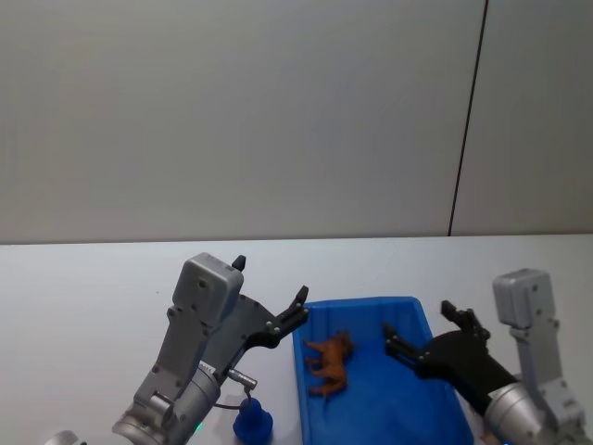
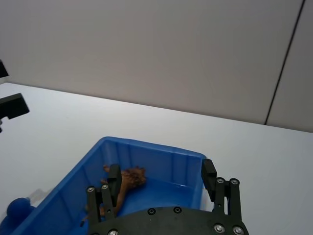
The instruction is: Pick up the two dolls from the table and place them into the box.
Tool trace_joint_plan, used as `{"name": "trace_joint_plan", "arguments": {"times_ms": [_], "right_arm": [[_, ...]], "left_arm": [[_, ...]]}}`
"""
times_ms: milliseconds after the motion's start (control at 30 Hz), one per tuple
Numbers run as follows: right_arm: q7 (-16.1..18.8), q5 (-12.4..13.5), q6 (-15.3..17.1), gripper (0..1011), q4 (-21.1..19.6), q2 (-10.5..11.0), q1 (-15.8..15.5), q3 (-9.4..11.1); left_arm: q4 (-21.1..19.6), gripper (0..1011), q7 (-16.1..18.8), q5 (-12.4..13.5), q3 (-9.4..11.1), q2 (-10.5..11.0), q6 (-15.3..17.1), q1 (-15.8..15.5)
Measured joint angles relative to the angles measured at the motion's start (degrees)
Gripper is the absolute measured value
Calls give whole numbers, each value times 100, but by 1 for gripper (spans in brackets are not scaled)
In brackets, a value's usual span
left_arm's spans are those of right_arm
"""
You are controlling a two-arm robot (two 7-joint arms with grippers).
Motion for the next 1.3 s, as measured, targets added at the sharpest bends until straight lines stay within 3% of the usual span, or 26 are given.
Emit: {"name": "trace_joint_plan", "arguments": {"times_ms": [700, 1300], "right_arm": [[-888, 108, 147, 1001, -767, 521, -785, 306], [-876, 277, 62, 1001, -453, 674, -1115, 408]], "left_arm": [[0, 1001, 0, 0, 0, 0, 0, 0], [0, 1001, 0, 0, 0, 0, 0, 0]]}}
